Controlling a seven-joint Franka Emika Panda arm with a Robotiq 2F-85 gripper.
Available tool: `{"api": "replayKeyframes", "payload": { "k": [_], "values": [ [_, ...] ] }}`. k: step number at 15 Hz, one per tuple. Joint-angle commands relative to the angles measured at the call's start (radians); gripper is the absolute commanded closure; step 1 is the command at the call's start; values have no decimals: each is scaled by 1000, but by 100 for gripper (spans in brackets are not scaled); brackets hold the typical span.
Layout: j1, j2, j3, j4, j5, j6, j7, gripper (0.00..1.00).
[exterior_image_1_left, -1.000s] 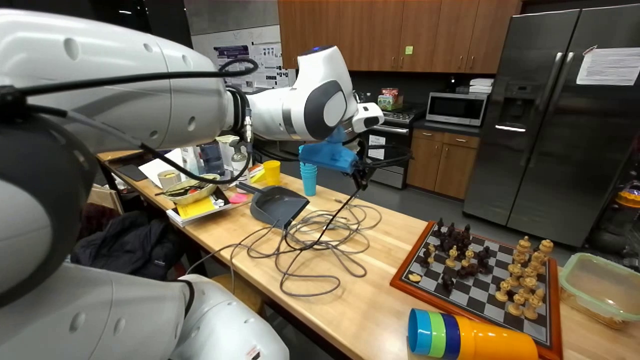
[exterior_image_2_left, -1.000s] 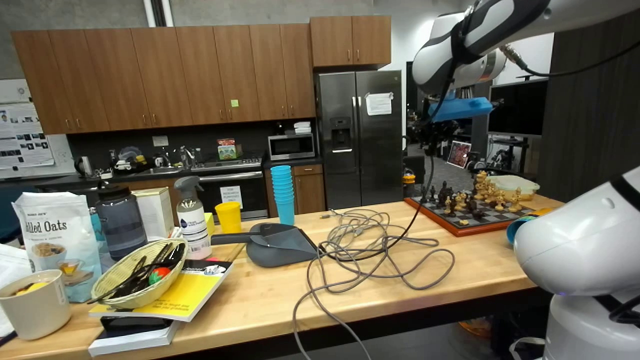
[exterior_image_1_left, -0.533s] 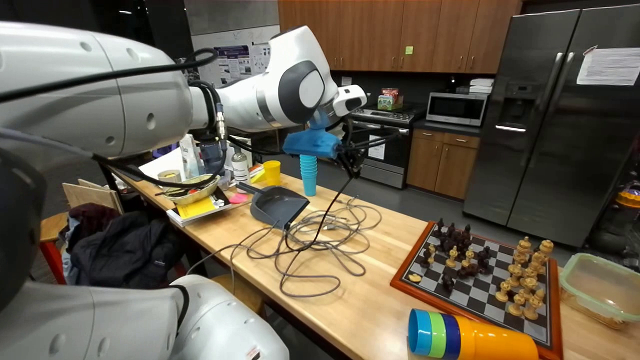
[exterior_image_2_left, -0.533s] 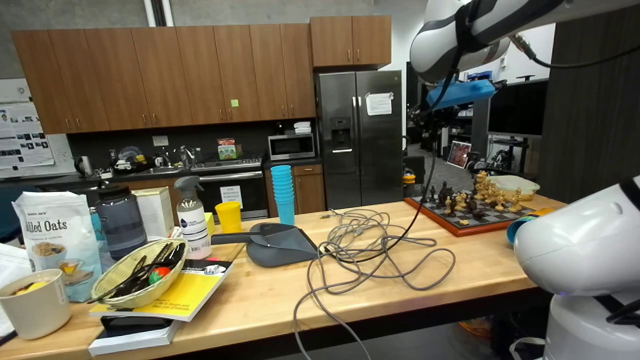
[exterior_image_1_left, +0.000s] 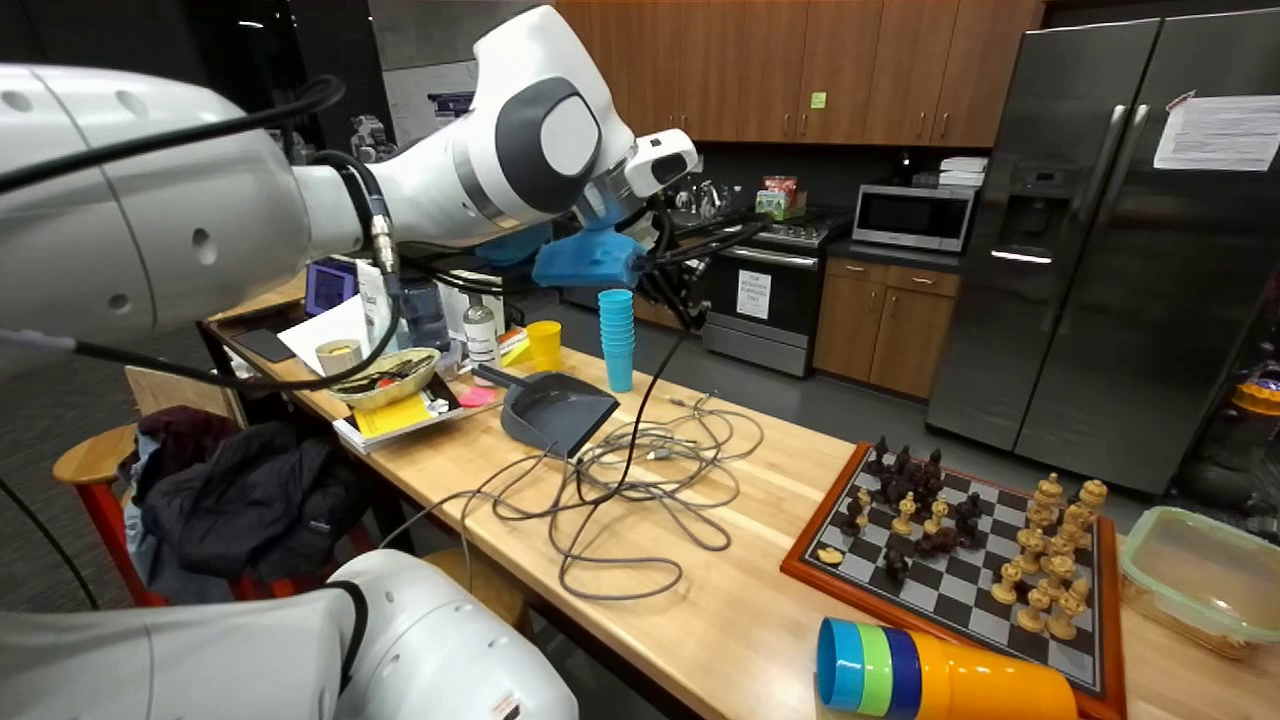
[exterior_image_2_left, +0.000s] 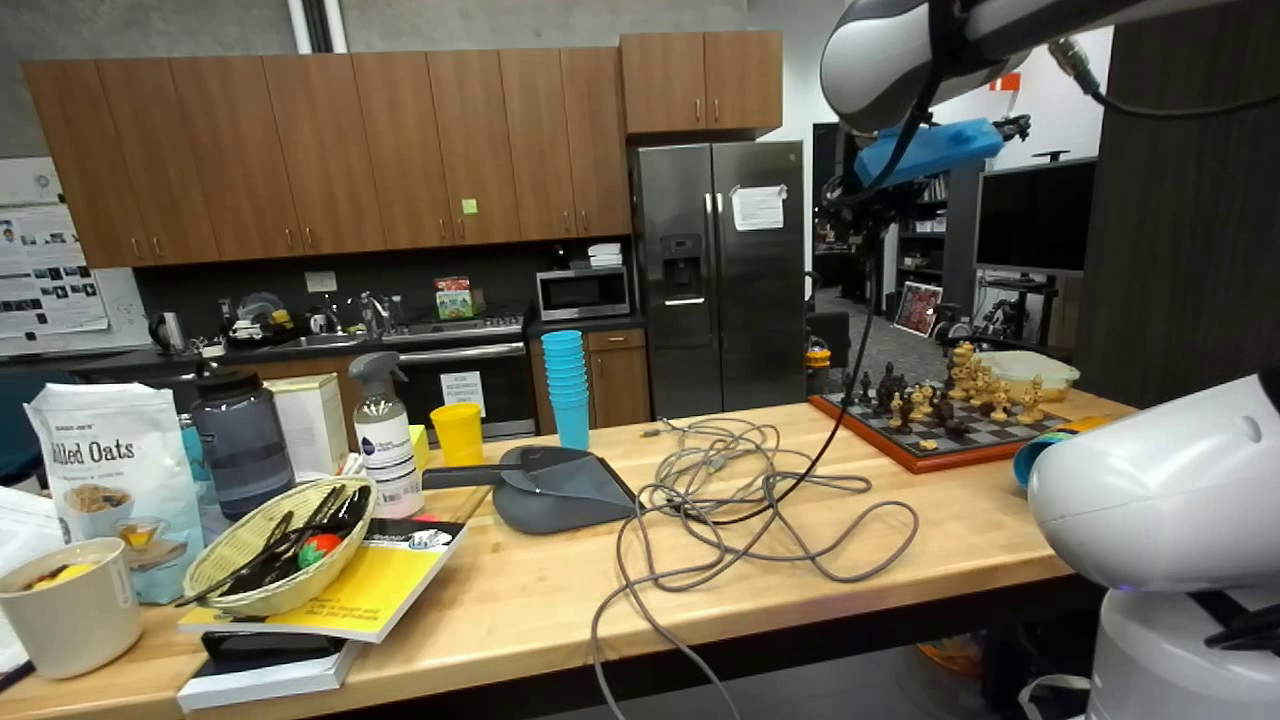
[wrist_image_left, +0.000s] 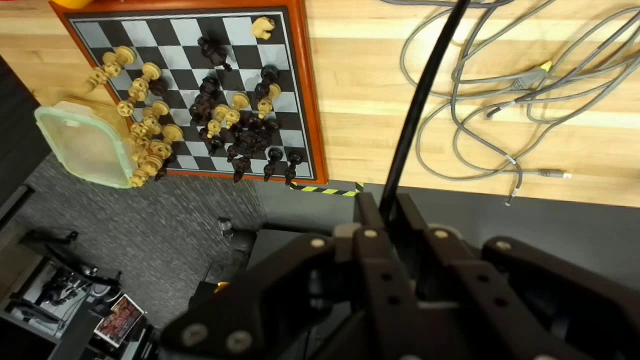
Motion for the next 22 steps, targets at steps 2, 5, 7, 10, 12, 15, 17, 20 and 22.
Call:
{"api": "replayKeyframes", "payload": {
  "k": [2, 5, 7, 10, 12, 15, 17, 20, 22],
  "values": [
    [-6, -39, 3, 18, -20, -37, 7, 97],
    [8, -9, 13, 11, -14, -33, -5, 97],
    [7, 17, 35, -2, -22, -23, 3, 97],
    [25, 65, 65, -25, -20, -16, 1, 97],
    [47, 100, 72, -37, -15, -7, -13, 97],
    [83, 153, 89, -47, -17, 7, -23, 97],
    [103, 186, 96, -47, -24, 17, -25, 97],
    [113, 214, 87, -48, -38, 25, -39, 97],
    [110, 221, 71, -49, -50, 27, -47, 97]
  ]
}}
